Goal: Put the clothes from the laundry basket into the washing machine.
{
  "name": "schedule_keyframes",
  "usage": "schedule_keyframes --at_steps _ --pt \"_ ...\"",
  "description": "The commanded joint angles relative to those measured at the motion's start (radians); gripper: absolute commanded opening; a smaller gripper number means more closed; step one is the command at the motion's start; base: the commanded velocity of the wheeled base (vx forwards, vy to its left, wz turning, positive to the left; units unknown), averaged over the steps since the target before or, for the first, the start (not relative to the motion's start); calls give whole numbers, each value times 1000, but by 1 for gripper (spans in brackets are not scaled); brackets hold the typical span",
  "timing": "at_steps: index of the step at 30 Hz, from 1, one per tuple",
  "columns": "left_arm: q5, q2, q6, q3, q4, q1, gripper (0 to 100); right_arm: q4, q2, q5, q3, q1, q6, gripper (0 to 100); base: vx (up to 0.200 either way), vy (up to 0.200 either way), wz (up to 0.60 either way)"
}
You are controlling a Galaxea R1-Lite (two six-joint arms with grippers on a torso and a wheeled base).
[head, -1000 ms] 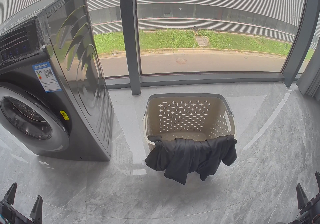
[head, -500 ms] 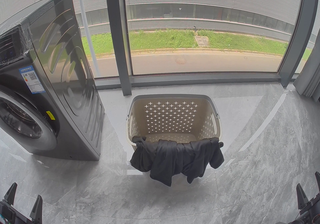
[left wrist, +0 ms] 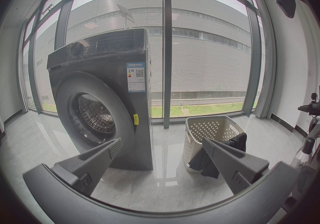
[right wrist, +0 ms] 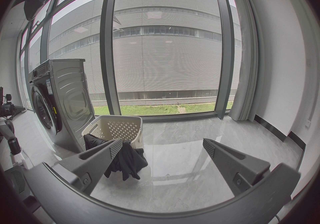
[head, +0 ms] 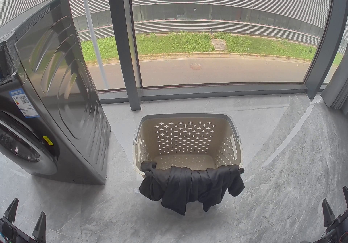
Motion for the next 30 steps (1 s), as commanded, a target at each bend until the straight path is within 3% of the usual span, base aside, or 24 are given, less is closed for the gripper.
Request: schedule_keyframes --at_steps 1,30 --pt "1 -17 0 16 -1 -1 100 0 -14 0 18 -1 0 100 200 0 0" --pt "1 -15 -2 16 -1 1 100 0 -14 0 18 -1 0 100 0 -21 0"
